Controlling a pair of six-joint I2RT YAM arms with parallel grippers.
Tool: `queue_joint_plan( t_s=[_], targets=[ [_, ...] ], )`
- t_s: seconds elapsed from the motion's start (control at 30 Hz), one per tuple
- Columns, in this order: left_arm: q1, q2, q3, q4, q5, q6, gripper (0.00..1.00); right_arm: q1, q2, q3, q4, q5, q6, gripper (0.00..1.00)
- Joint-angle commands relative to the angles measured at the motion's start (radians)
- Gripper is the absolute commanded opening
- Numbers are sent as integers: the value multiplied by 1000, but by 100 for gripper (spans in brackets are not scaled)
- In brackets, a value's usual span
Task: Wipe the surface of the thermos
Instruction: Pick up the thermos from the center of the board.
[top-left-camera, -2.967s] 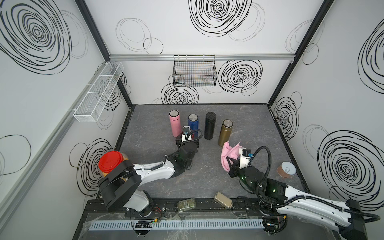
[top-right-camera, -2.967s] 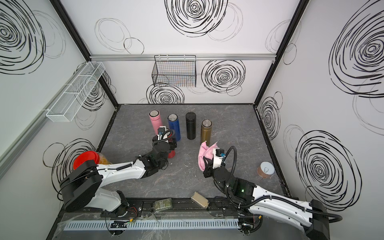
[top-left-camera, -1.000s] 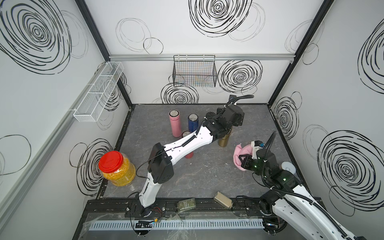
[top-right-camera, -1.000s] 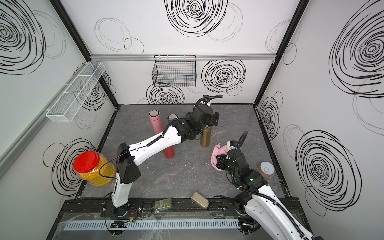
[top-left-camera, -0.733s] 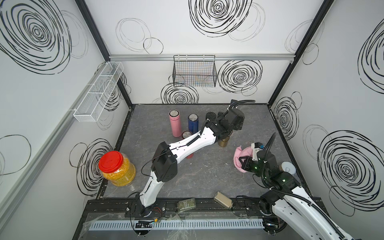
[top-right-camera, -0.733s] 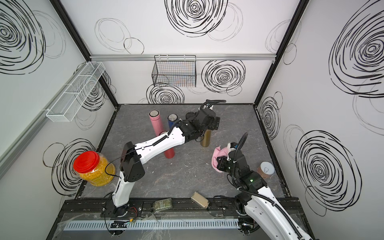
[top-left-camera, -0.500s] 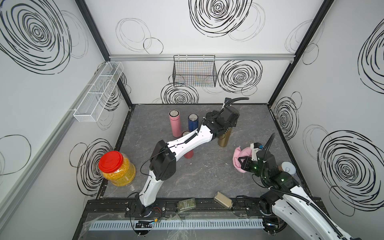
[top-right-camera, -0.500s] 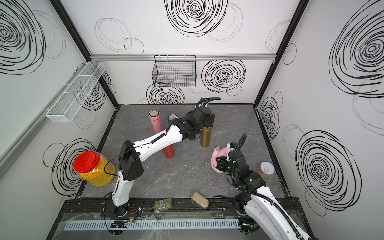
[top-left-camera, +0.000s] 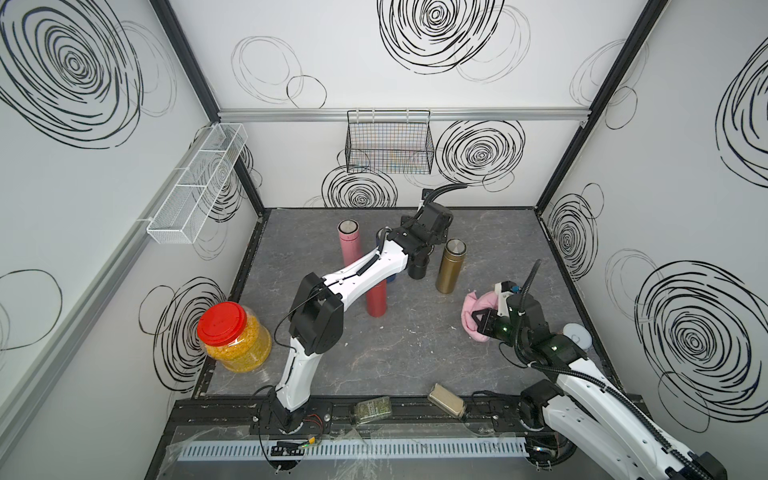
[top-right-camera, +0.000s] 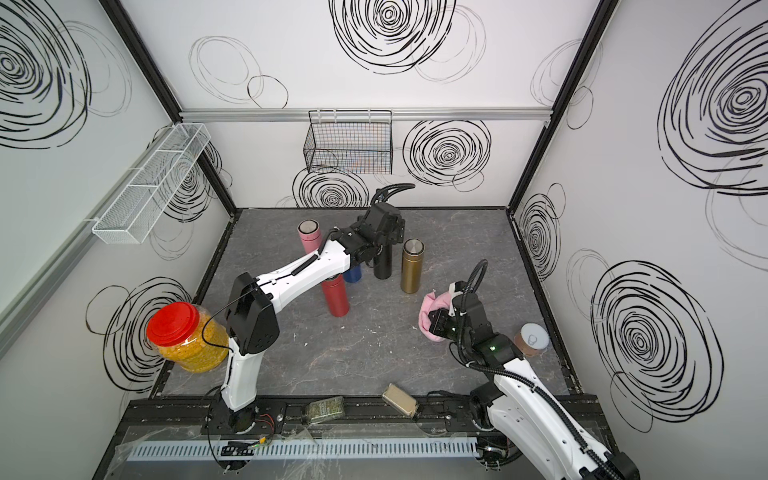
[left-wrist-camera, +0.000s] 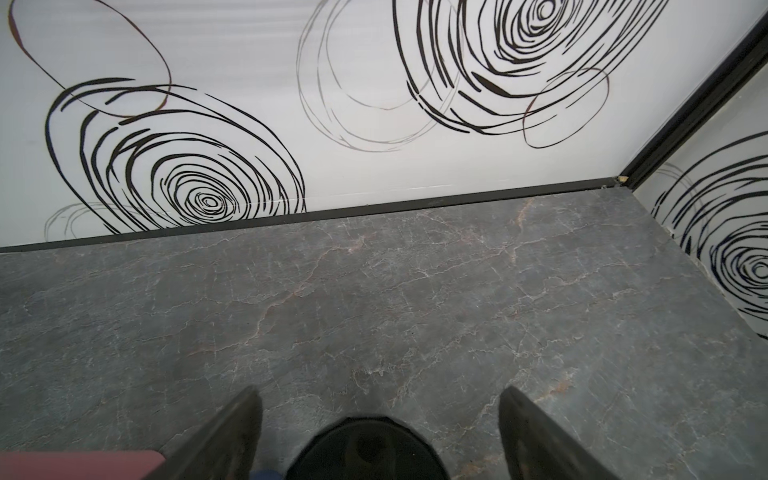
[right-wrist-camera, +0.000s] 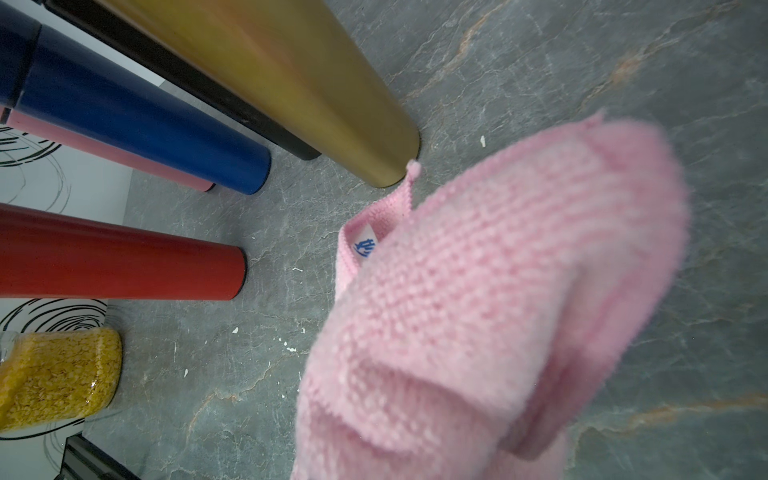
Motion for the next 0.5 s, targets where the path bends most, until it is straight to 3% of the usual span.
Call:
queue_joint_plan(
  t_s=[0.0,0.47],
  targets=[
    [-3,-19,7,22,12,-16,90,-10,2,13,36,-10,-11,0],
    [-9,15,-12,-4,-23,-42,84,-27,-9,-7,54,-31,-13,0]
  ],
)
